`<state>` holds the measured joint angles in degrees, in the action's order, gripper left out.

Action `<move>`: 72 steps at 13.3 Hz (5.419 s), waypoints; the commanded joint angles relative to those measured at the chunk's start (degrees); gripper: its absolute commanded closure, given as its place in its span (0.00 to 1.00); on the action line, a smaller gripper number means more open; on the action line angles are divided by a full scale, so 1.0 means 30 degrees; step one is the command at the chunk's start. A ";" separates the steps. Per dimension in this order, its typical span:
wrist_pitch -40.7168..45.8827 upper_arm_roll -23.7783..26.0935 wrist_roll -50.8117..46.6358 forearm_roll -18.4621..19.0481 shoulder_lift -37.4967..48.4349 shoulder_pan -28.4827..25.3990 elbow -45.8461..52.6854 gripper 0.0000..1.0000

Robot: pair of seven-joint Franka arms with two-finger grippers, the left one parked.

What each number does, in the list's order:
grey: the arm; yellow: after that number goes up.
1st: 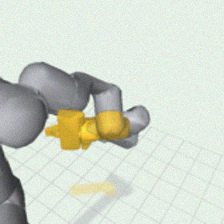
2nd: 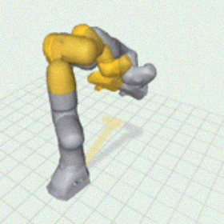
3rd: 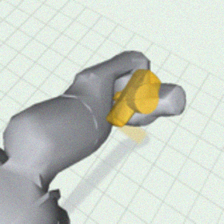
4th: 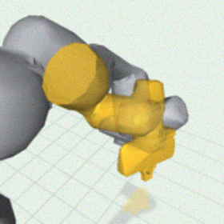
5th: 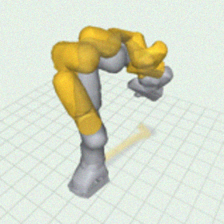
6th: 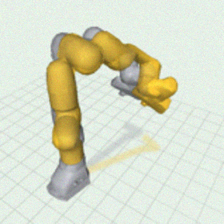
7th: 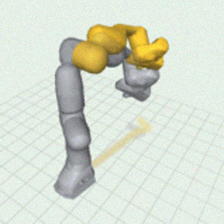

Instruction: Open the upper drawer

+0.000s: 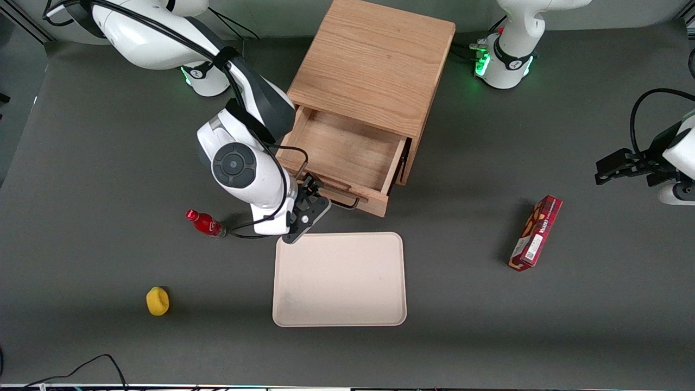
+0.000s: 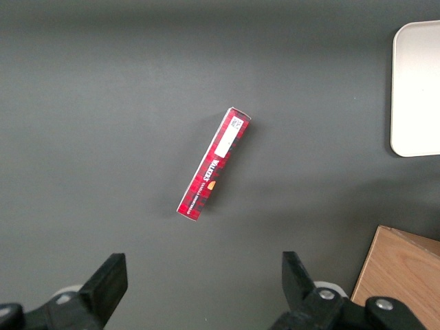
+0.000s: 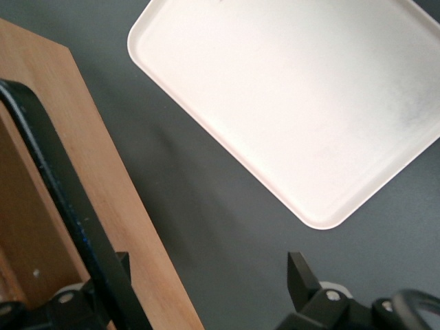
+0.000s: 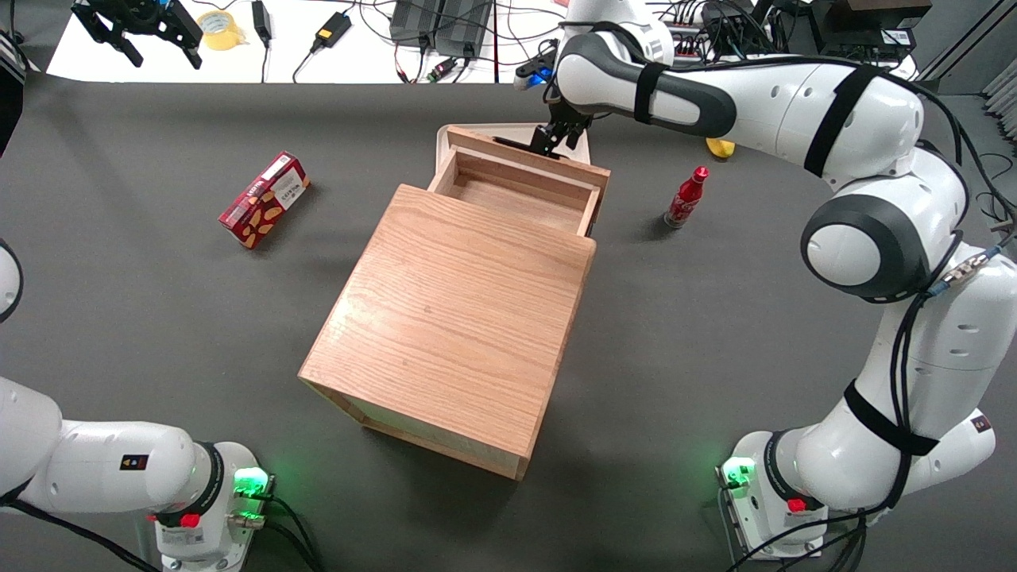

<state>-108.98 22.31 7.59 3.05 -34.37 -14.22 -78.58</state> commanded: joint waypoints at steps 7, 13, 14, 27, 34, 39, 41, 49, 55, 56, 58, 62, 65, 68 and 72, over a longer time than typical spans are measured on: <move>0.0290 -0.1166 0.0284 0.0479 -0.0408 0.0139 0.1761 0.00; 0.0115 -0.1399 0.0284 0.0479 -0.0525 0.0169 0.2315 0.00; 0.0114 -0.1459 0.0313 0.0479 -0.0525 0.0168 0.2317 0.00; -0.0647 -0.1986 0.0841 0.0479 -0.0731 0.0315 0.2405 0.00; -0.0882 -0.2192 0.1075 0.0479 -0.0731 0.0549 0.2376 0.00; -0.0736 -0.2134 0.1046 -0.0634 -0.0292 0.0784 0.2434 0.00; -0.0677 -0.2045 0.0988 -0.1100 -0.0116 0.0784 0.2493 0.00; -0.0735 -0.1958 0.1075 -0.2597 -0.0320 0.0754 0.2552 0.00; -0.0882 -0.1957 0.1134 -0.2480 -0.0379 0.0783 0.2434 0.00; -0.0882 -0.1957 0.1163 -0.2538 -0.0379 0.0784 0.2434 0.00; -0.0853 -0.1928 0.1599 -0.2480 -0.0495 0.0725 0.2376 0.00; -0.0648 -0.1928 0.2362 -0.2480 -0.0496 0.0754 0.2083 0.00; -0.0473 -0.1841 0.2540 -0.2509 -0.0467 0.0813 0.2054 0.00; -0.0181 -0.1753 0.3592 -0.2538 -0.0350 0.0988 0.2054 0.00; 0.0230 -0.1607 0.4385 -0.2597 -0.0350 0.1164 0.2083 0.00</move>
<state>-109.93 16.68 18.53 -3.44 -36.24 -11.40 -72.43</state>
